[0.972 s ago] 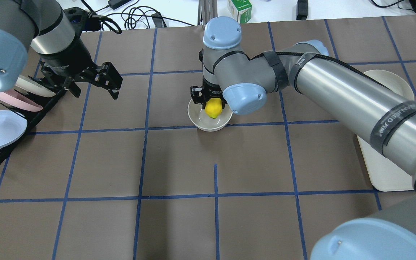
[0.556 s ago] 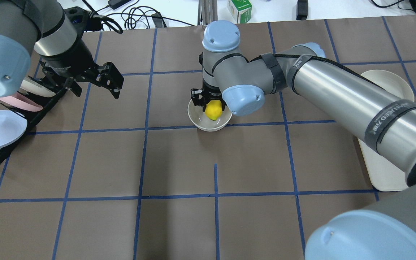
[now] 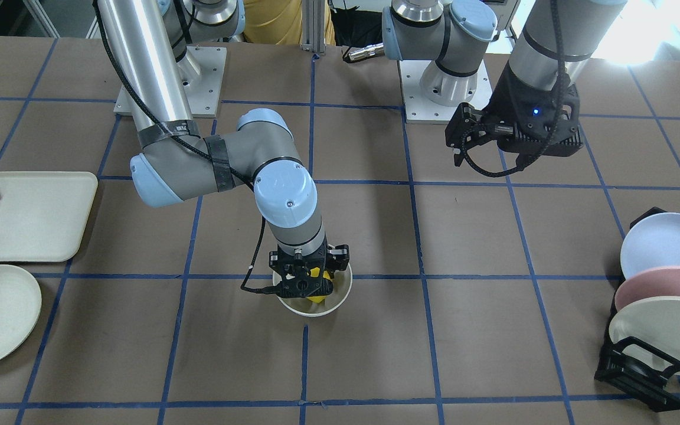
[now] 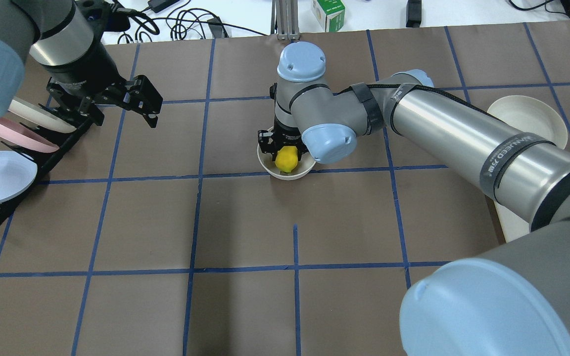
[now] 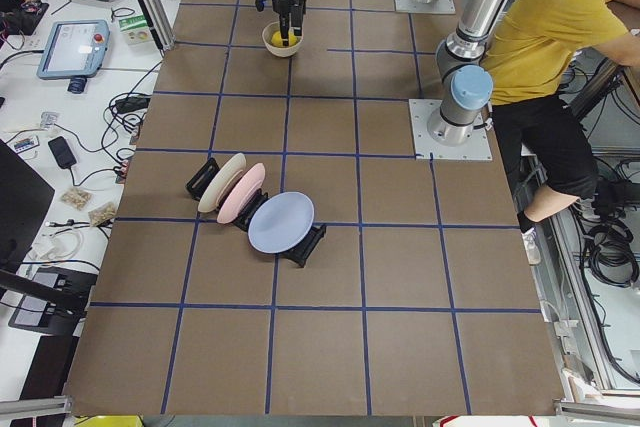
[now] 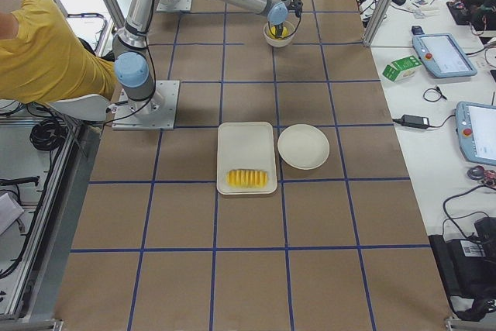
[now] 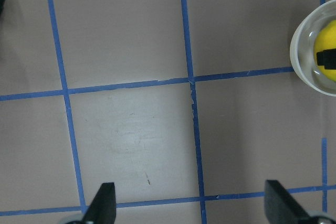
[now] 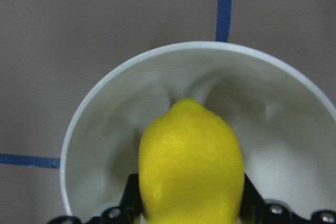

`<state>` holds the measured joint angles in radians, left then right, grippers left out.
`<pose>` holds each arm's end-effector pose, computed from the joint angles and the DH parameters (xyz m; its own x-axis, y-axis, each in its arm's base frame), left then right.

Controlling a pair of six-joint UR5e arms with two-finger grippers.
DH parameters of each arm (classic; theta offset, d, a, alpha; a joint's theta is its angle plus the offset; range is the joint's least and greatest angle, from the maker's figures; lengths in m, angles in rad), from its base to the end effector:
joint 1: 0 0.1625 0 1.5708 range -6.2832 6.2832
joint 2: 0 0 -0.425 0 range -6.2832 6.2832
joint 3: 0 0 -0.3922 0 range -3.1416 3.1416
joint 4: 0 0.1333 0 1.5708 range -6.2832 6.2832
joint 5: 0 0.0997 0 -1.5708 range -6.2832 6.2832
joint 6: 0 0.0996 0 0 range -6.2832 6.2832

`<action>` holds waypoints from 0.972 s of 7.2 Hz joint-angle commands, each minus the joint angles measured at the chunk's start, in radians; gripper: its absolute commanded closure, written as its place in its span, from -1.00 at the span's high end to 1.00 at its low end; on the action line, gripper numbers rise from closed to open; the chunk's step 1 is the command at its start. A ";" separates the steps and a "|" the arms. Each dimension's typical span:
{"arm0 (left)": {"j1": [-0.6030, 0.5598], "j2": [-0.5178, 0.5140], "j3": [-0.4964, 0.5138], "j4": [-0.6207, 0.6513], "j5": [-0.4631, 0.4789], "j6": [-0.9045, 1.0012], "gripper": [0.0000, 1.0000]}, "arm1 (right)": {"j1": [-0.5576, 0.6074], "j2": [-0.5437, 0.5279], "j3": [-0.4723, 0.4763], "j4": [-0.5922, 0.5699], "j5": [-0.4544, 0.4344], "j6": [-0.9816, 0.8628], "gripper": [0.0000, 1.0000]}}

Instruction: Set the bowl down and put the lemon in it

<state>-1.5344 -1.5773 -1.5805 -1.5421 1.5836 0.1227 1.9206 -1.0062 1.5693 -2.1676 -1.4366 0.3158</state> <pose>-0.1139 -0.5003 0.4828 -0.9962 0.0860 -0.0142 0.0862 0.9962 -0.0108 0.3646 -0.5717 0.2169 -0.9899 -0.0353 -0.1376 -0.0369 0.9993 0.0095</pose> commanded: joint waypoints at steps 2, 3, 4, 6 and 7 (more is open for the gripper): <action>0.002 0.002 0.002 -0.007 -0.019 0.005 1.00 | 0.000 0.006 0.005 -0.004 -0.016 0.003 0.58; 0.000 0.002 0.004 -0.007 -0.021 0.006 1.00 | 0.000 -0.002 -0.001 -0.001 -0.039 0.003 0.94; 0.000 0.002 0.004 -0.007 -0.022 0.006 1.00 | -0.002 -0.005 -0.005 0.005 -0.062 0.005 1.00; 0.000 0.006 0.002 -0.007 -0.016 0.006 1.00 | -0.012 -0.061 -0.006 0.032 -0.062 0.000 1.00; -0.001 0.007 0.004 -0.007 -0.019 0.006 1.00 | -0.023 -0.122 -0.003 0.133 -0.073 0.000 1.00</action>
<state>-1.5345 -1.5716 -1.5774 -1.5493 1.5653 0.1288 1.9089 -1.0651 1.5645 -2.1190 -1.5001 0.3172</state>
